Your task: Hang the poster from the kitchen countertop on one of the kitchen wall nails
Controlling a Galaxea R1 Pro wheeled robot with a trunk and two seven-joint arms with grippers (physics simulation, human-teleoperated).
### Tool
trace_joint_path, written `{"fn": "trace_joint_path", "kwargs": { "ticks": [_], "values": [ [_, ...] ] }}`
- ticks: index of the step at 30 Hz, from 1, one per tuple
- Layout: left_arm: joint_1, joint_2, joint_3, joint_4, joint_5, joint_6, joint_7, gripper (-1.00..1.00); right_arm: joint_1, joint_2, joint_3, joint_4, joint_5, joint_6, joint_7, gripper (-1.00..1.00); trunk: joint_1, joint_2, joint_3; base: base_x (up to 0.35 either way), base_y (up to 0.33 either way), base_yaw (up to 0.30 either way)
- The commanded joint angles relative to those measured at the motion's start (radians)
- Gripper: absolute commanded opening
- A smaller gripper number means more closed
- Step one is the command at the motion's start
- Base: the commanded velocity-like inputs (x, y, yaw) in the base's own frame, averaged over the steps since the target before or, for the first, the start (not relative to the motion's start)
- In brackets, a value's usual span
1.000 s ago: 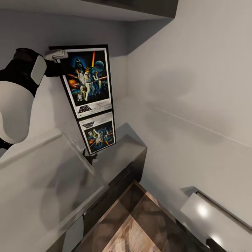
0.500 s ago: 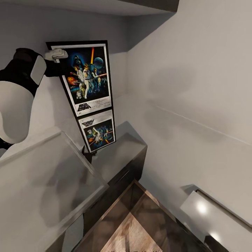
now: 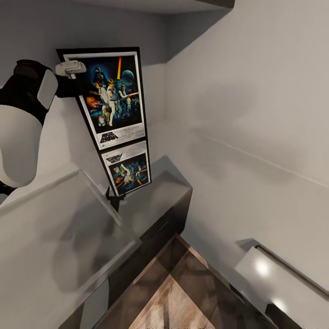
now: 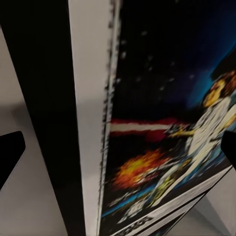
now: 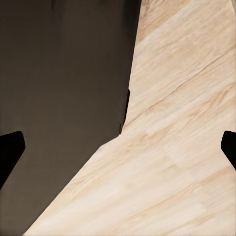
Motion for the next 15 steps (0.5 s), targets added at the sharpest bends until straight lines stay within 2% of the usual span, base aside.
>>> {"fn": "trace_joint_path", "kwargs": {
  "ticks": [1, 9, 15],
  "values": [
    [0.000, 0.000, 0.004, -0.001, 0.001, 0.005, -0.003, 1.00, -0.002, 0.000, 0.000, 0.004, 0.011, -0.005, -0.007, 1.00, 0.000, 0.000, -0.002, 0.000, 0.000, 0.000],
    [0.000, 0.000, 0.004, -0.002, 0.001, 0.005, -0.003, 1.00, -0.002, 0.000, 0.001, 0.003, 0.011, -0.005, -0.007, 1.00, 0.000, 0.000, -0.009, 0.000, 0.000, -0.003],
    [0.000, 0.000, 0.004, -0.002, 0.001, 0.005, -0.004, 1.00, -0.002, 0.000, 0.000, 0.003, 0.011, -0.005, -0.007, 1.00, 0.000, 0.000, -0.011, 0.000, 0.000, -0.168]
  ]
}}
